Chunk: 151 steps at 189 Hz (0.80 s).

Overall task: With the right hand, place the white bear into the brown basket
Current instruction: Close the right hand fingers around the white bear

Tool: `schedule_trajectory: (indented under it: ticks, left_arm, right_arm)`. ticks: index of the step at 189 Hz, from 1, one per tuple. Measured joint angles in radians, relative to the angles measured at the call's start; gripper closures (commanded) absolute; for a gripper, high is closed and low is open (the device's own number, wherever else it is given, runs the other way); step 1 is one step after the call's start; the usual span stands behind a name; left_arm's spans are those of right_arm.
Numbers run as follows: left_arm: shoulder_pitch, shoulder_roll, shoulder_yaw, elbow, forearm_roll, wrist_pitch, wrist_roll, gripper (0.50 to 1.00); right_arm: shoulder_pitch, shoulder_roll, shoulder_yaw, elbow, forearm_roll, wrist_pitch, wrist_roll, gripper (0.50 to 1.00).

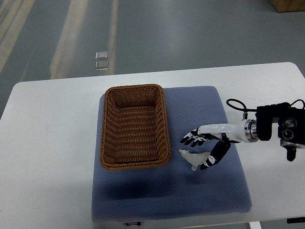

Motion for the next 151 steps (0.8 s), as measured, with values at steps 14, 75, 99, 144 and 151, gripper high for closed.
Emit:
schedule_trajectory:
  ticks: [14,75,99,144,151]
  left_arm:
    - [0.000,0.000,0.000,-0.001,0.000,0.000,0.000,0.500]
    - [0.000,0.000,0.002,0.001,0.000,0.000,0.000,0.500]
    - [0.000,0.000,0.002,0.001,0.000,0.000,0.000,0.500]
    - [0.000,0.000,0.001,0.001,0.000,0.002,0.000,0.500]
    - [0.000,0.000,0.001,0.001,0.000,0.002,0.000,0.500]
  right_arm:
    - [-0.009,0.004,0.000,0.000,-0.002,-0.007,0.001,0.662]
    - [-0.041,0.022,0.012,-0.007,-0.035,-0.032,0.015,0.699]
    - [-0.053,0.029,0.013,-0.008,-0.045,-0.036,0.019,0.746]
    - [-0.062,0.039,0.014,-0.013,-0.081,-0.047,0.022,0.961]
    - [-0.064,0.040,0.013,-0.014,-0.090,-0.049,0.025,0.979]
